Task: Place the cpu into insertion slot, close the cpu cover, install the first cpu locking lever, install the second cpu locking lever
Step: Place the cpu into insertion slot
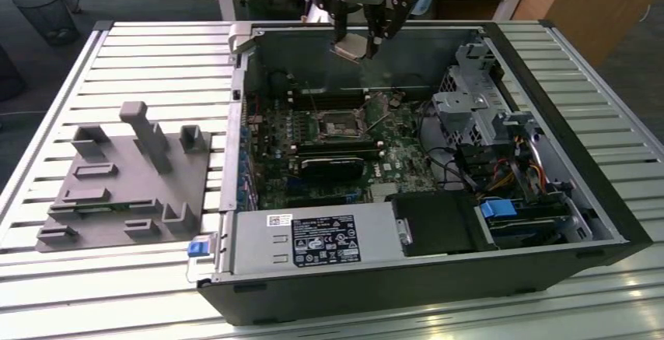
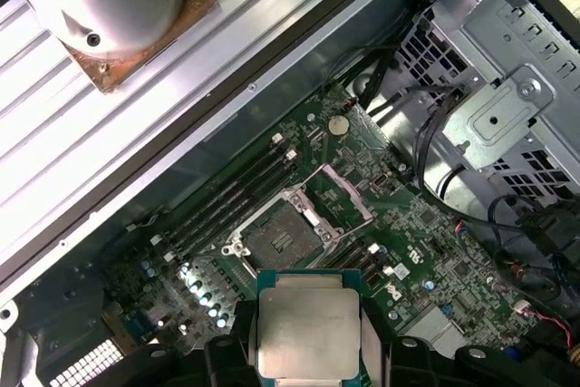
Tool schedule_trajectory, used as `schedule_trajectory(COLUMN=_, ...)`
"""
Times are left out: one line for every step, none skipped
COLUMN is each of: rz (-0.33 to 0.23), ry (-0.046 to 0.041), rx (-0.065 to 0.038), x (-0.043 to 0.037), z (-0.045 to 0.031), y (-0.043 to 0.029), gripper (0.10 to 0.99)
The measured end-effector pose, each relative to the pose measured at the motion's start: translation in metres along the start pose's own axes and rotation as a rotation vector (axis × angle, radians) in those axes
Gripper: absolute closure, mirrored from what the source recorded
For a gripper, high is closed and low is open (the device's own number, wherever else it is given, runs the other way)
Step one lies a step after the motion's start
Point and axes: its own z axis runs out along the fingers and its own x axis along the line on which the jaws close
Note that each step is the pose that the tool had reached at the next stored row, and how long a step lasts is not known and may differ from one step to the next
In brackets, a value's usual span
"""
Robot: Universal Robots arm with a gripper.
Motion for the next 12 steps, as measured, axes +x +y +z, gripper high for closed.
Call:
schedule_trajectory(rz=0.003, ry=-0.0003, rx=0.0, x=0.0, z=0.0, y=0.0, gripper=0.545)
schedule_trajectory(rz=0.005, ry=-0.0005, rx=0.0, x=0.0, z=0.0, y=0.0, gripper=0.545)
schedule_trajectory(rz=0.008, ry=-0.0007, rx=0.0, x=0.0, z=0.0, y=0.0, gripper=0.545)
schedule_trajectory(rz=0.01, ry=-0.0009, rx=0.0, x=0.0, z=0.0, y=0.0, gripper=0.545)
schedule_trajectory(rz=0.013, ry=-0.0012, rx=0.0, x=0.0, z=0.0, y=0.0, gripper=0.545)
schedule_trajectory(rz=0.015, ry=-0.0014, rx=0.0, x=0.0, z=0.0, y=0.0, gripper=0.545)
schedule_trajectory(rz=0.018, ry=-0.0016, rx=0.0, x=0.0, z=0.0, y=0.0, gripper=0.545)
schedule_trajectory(rz=0.02, ry=-0.0018, rx=0.0, x=0.0, z=0.0, y=0.0, gripper=0.545)
schedule_trajectory(rz=0.023, ry=-0.0021, rx=0.0, x=0.0, z=0.0, y=0.0, gripper=0.545)
schedule_trajectory(rz=0.026, ry=-0.0023, rx=0.0, x=0.0, z=0.0, y=0.0, gripper=0.545)
schedule_trajectory(rz=0.029, ry=-0.0026, rx=-0.001, x=0.0, z=0.0001, y=0.0, gripper=0.545)
schedule_trajectory(rz=0.031, ry=-0.0028, rx=-0.001, x=0.0, z=0.0001, y=0.0, gripper=0.545)
